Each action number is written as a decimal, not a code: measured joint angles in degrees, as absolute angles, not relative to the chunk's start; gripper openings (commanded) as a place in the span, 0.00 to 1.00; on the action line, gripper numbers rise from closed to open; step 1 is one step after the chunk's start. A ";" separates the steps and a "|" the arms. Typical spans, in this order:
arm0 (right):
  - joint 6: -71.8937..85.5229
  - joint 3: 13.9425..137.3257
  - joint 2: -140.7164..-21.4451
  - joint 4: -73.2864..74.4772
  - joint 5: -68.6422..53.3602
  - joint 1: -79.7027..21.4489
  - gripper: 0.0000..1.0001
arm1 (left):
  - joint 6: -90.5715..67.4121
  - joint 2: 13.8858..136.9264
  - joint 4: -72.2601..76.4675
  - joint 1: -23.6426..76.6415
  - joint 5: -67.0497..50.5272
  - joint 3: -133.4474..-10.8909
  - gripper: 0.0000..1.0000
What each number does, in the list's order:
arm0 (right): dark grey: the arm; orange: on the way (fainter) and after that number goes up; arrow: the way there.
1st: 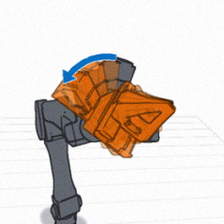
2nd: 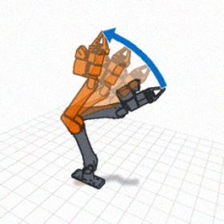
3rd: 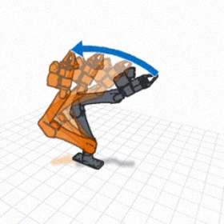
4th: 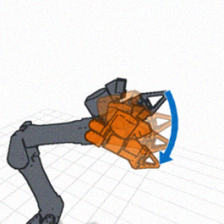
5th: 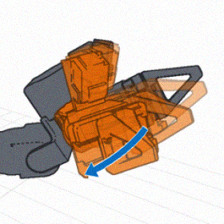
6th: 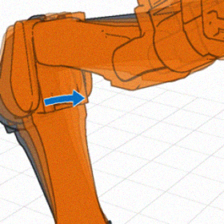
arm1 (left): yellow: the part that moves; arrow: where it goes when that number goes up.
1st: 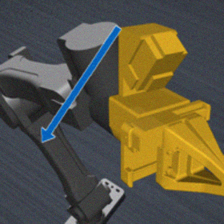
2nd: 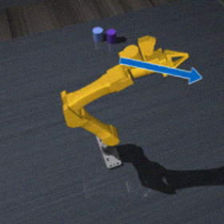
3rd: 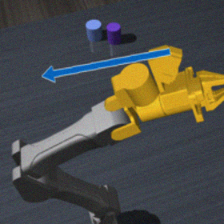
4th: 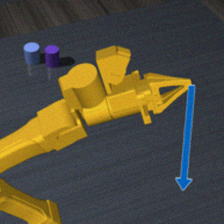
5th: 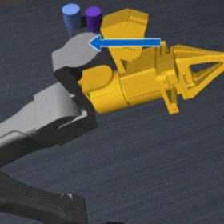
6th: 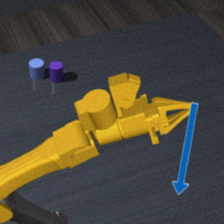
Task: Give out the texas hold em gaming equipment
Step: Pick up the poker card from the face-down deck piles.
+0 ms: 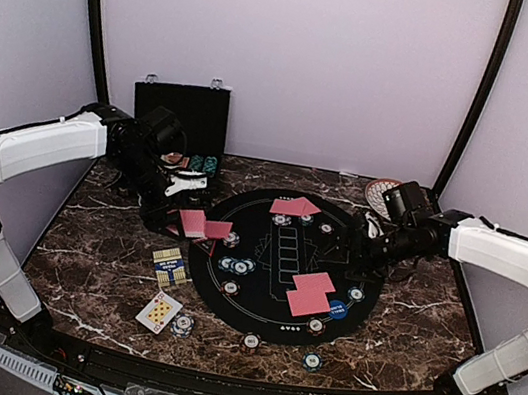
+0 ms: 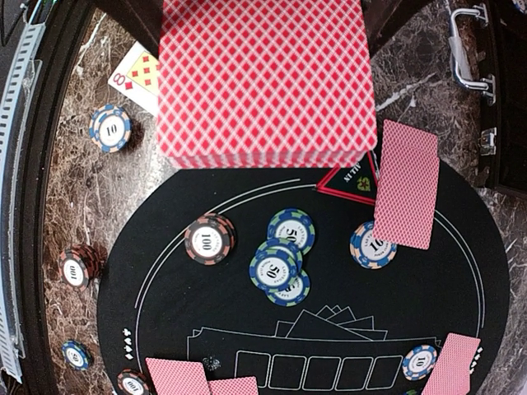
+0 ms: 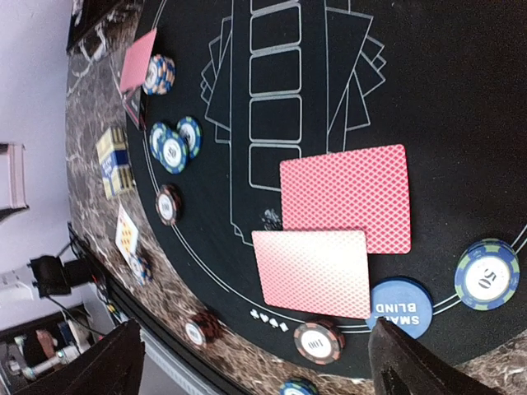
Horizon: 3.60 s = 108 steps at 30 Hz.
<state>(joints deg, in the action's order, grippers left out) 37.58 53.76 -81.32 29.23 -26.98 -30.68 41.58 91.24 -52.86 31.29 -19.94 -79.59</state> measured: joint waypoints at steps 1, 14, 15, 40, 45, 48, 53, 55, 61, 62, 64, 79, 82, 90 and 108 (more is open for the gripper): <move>37.41 54.72 -81.32 29.52 -26.41 -30.83 0.99 | 41.58 91.31 -52.90 31.29 -19.94 -79.72 0.00; 44.77 64.66 -87.59 16.71 -20.08 -40.34 0.99 | 41.58 91.39 -53.47 31.29 -19.88 -79.79 0.00; 46.65 63.16 -87.85 12.97 -18.70 -41.74 0.98 | 41.58 91.39 -53.49 31.29 -19.88 -79.79 0.00; 55.48 76.07 -108.18 -4.67 -26.37 -48.62 0.98 | 41.56 91.15 -53.45 31.29 -19.73 -79.79 0.00; 54.70 78.19 -111.20 -4.25 -30.65 -48.62 0.98 | 41.56 91.11 -53.45 31.29 -19.73 -79.79 0.00; 54.74 79.09 -112.36 -4.95 -33.78 -48.62 0.98 | 41.54 91.11 -53.45 31.29 -19.73 -79.79 0.00; 54.74 80.25 -113.84 -6.42 -37.65 -48.64 0.99 | 41.54 91.11 -53.47 31.29 -19.77 -79.92 0.00; 54.78 81.06 -114.52 -6.48 -39.05 -48.66 0.98 | 41.52 91.11 -53.47 31.29 -19.84 -80.47 0.00; 54.72 84.93 -117.38 -6.48 -41.67 -48.84 0.98 | 41.19 91.11 -53.23 31.29 -20.38 -81.95 0.00; 54.78 85.78 -118.10 -6.35 -42.19 -48.93 0.98 | 41.15 91.15 -53.19 31.29 -20.47 -82.13 0.00; 54.72 87.09 -119.07 -6.02 -42.74 -49.08 0.98 | 41.10 91.18 -53.19 31.29 -20.62 -82.35 0.00; 53.36 100.79 -127.98 -0.56 -46.39 -49.93 0.95 | 40.49 93.78 -52.36 31.42 -21.69 -84.42 0.00; 52.60 103.02 -129.64 1.52 -46.85 -49.93 0.94 | 40.40 94.04 -52.42 31.46 -21.67 -84.58 0.00; 52.03 107.92 -132.44 4.67 -48.07 -50.00 0.90 | 40.18 95.29 -52.40 31.73 -21.71 -86.04 0.00; 51.27 112.01 -135.22 7.03 -49.50 -50.22 0.70 | 40.05 95.81 -52.66 31.77 -21.69 -86.24 0.00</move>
